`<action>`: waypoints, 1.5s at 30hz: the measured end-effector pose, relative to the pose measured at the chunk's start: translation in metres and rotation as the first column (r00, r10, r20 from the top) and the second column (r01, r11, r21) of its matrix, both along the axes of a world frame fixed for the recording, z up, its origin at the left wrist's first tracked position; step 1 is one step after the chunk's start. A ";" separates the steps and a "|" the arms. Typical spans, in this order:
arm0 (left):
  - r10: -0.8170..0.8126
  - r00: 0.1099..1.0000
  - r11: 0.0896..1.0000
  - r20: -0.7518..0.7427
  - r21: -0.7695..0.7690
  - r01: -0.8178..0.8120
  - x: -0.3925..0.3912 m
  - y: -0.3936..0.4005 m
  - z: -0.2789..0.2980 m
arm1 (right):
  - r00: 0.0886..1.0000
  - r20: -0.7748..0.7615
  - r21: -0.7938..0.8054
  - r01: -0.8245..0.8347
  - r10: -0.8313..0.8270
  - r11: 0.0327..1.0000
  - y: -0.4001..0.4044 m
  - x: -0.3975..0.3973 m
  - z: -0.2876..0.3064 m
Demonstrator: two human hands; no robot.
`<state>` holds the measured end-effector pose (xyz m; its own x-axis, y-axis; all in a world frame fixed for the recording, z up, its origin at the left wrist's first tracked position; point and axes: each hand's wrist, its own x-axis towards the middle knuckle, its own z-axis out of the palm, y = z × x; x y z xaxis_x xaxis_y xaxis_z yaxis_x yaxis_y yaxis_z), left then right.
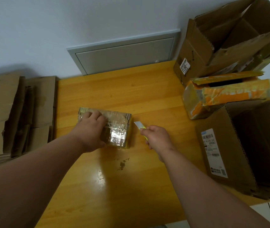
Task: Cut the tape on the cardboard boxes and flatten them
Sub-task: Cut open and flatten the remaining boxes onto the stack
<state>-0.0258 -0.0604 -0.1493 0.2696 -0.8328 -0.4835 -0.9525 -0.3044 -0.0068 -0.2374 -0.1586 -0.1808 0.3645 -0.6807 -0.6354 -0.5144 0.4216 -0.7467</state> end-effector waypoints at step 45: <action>0.116 0.993 0.989 -0.007 -0.094 -0.116 0.012 -0.032 0.008 | 0.994 0.104 -0.097 0.024 -0.014 0.995 0.012 0.013 -0.025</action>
<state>-0.0140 -0.0926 -0.1411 0.3666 -0.8378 -0.4046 -0.9106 -0.4123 0.0287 -0.2244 -0.1466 -0.2054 0.4108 -0.7455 -0.5249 -0.4250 0.3528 -0.8336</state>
